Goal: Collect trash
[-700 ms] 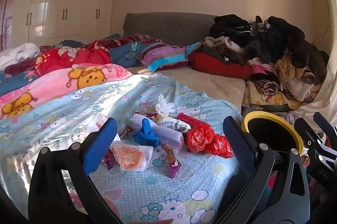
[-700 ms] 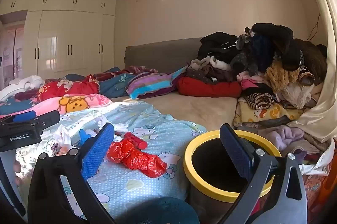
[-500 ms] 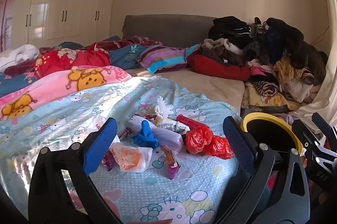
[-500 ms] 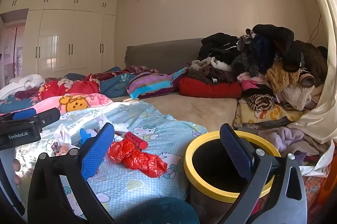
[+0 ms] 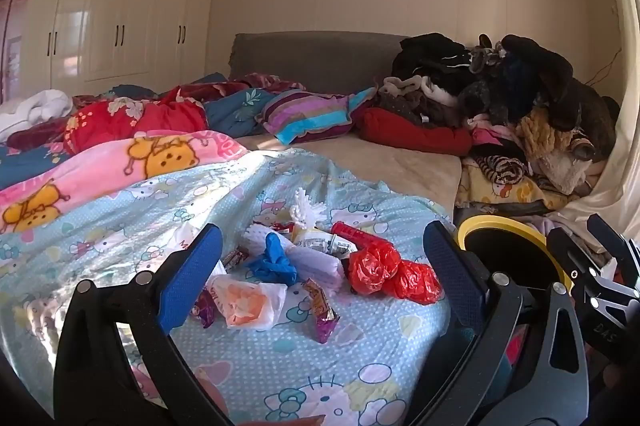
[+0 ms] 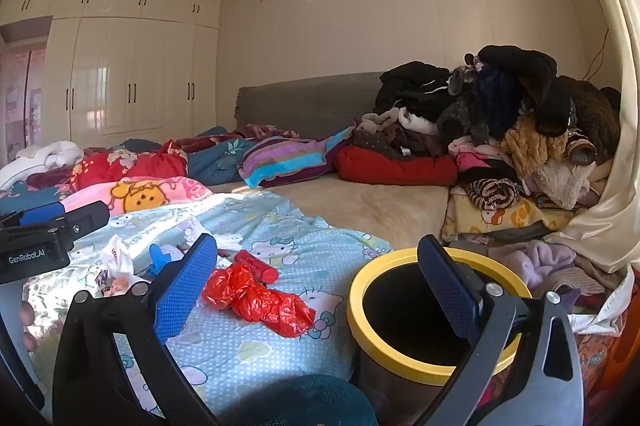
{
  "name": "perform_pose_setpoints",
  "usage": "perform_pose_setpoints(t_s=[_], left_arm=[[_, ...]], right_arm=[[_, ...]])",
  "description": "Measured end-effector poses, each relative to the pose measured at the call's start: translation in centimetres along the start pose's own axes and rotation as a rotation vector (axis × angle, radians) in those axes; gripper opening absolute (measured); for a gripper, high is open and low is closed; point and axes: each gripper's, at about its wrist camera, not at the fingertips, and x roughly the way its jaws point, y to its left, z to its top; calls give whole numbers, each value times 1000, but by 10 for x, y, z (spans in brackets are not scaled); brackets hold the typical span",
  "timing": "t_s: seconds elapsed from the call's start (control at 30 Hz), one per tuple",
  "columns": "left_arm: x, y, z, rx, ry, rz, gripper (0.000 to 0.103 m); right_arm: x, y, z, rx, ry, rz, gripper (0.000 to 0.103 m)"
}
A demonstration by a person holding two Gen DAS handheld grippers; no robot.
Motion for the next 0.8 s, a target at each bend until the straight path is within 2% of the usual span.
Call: perform_pose_setpoints(t_s=[0.8], left_arm=[[-12, -1, 18, 7, -11, 2, 92]], right_arm=[[1, 0, -2, -3, 5, -8, 97]])
